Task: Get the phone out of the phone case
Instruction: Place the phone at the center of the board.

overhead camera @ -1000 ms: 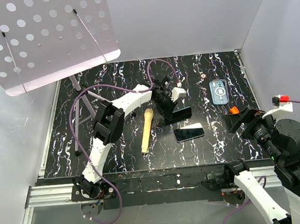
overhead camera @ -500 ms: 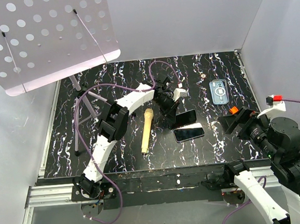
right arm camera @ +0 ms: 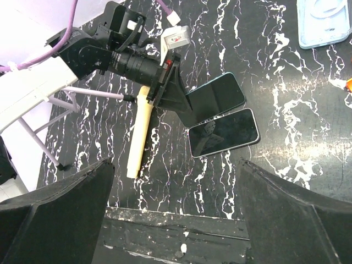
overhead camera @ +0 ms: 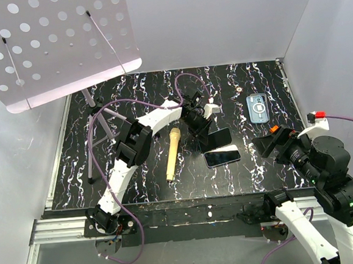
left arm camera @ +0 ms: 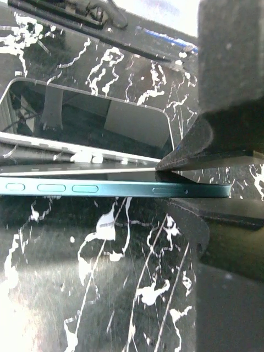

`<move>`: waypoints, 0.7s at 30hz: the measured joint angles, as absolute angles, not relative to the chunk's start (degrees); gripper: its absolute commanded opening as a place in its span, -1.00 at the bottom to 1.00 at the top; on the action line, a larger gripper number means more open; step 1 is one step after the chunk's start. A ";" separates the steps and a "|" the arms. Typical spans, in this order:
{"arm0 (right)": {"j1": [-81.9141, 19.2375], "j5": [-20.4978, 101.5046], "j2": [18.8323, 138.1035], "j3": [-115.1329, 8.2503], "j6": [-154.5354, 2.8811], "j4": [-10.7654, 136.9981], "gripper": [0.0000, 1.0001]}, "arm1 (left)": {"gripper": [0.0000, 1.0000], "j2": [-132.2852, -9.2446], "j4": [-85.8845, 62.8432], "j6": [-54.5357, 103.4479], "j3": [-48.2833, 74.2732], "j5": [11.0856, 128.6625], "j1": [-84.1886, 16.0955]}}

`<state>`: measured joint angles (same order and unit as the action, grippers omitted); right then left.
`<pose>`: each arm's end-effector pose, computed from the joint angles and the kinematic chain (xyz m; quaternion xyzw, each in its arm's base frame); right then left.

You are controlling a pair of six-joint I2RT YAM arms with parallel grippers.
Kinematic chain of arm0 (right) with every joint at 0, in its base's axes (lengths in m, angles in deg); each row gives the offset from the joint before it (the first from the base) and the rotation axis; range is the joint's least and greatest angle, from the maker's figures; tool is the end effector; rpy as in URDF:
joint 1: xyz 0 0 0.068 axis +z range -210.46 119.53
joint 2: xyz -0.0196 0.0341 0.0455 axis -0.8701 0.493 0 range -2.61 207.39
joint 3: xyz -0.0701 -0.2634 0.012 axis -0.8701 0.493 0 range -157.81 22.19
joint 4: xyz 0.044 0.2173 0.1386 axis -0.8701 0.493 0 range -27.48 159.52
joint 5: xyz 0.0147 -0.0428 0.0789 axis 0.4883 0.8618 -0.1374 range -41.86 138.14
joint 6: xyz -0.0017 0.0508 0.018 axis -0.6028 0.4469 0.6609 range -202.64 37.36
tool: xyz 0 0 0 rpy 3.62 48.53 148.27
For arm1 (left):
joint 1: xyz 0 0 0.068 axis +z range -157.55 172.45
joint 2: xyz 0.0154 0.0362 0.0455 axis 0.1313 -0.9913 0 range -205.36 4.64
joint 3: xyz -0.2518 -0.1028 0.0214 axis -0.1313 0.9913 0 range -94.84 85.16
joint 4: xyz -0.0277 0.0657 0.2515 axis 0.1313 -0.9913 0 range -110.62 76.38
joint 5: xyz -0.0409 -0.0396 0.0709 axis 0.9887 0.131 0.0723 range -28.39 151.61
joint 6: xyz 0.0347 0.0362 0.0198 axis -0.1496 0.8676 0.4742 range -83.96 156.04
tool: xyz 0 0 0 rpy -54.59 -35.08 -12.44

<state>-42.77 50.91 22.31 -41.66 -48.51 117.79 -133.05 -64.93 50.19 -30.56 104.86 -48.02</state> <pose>0.0374 0.0101 0.3946 0.1287 0.7899 0.2445 0.5475 0.3596 -0.3391 0.1594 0.4697 0.7926 -0.3858 0.0486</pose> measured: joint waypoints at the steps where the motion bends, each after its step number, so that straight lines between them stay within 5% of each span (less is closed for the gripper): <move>1: -42.77 50.89 22.31 -41.57 -48.42 117.79 0.93 | -0.52 -133.05 -64.56 49.93 -30.45 104.29 -48.08; 8: -42.77 50.52 22.18 -40.85 -48.27 117.48 0.93 | -0.40 -133.68 -63.29 48.57 -30.43 102.08 -48.67; 21: -42.77 51.11 22.07 -40.70 -47.88 117.59 0.97 | 0.31 -133.33 -62.20 47.32 -31.96 95.06 -50.11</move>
<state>-42.77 51.11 22.07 -40.70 -47.88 117.59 -133.33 -62.20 47.32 -31.96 95.06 -50.11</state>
